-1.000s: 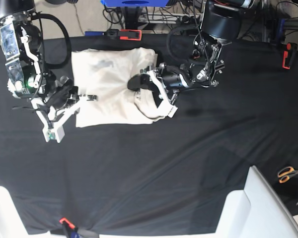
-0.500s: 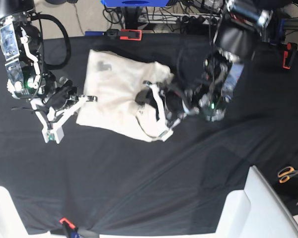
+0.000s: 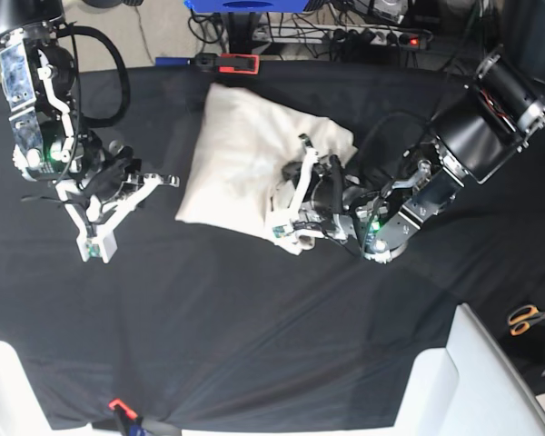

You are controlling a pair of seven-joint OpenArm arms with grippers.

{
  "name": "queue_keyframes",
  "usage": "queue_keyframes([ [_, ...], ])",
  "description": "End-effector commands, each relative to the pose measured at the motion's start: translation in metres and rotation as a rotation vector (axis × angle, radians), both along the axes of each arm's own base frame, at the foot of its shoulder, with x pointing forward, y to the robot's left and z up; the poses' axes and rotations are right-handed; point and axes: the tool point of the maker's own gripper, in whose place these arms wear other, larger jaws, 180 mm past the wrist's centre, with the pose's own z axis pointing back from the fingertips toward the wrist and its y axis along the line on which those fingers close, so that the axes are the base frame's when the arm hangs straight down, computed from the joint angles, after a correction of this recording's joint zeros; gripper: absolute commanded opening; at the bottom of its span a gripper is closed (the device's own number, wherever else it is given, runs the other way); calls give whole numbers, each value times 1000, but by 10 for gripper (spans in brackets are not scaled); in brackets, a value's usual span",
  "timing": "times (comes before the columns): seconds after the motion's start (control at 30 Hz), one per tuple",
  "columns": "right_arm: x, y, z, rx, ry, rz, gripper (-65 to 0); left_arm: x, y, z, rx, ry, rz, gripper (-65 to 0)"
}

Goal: Fold the T-shirt properly
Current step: 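Fold the grasped collar edge over toward the shirt's middle with the left gripper, then press the folded edge down onto the shirt with the left gripper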

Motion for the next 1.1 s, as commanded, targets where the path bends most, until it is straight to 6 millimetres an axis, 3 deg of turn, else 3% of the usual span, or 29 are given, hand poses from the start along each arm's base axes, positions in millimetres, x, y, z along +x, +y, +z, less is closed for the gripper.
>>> queue_keyframes([
  [0.0, 9, -2, 10, 1, -43, 0, -648, 21, 1, 15, -6, -50, -1, -650],
  [0.13, 13, -2, 13, 2, -52, -5, -648, 50, 20, 15, 130, -166, -50, -650],
  [0.23, 14, -2, 14, 2, -55, -5, -648, 60, 15, 10, 218, -245, -119, -650],
  [0.4, 14, -2, 14, 2, -55, -7, -648, 70, -18, 13, 257, -344, -210, -650],
  [0.67, 14, -3, 13, -1, -54, -7, -648, 71, -86, 28, 155, -442, -291, -650],
  [0.93, 15, -3, 13, -3, -54, -7, -648, 61, -109, 29, 117, -437, -310, -650],
  [1.07, 13, -6, 7, -7, -36, -12, -648, 62, -96, 15, 159, -397, -292, -650],
])
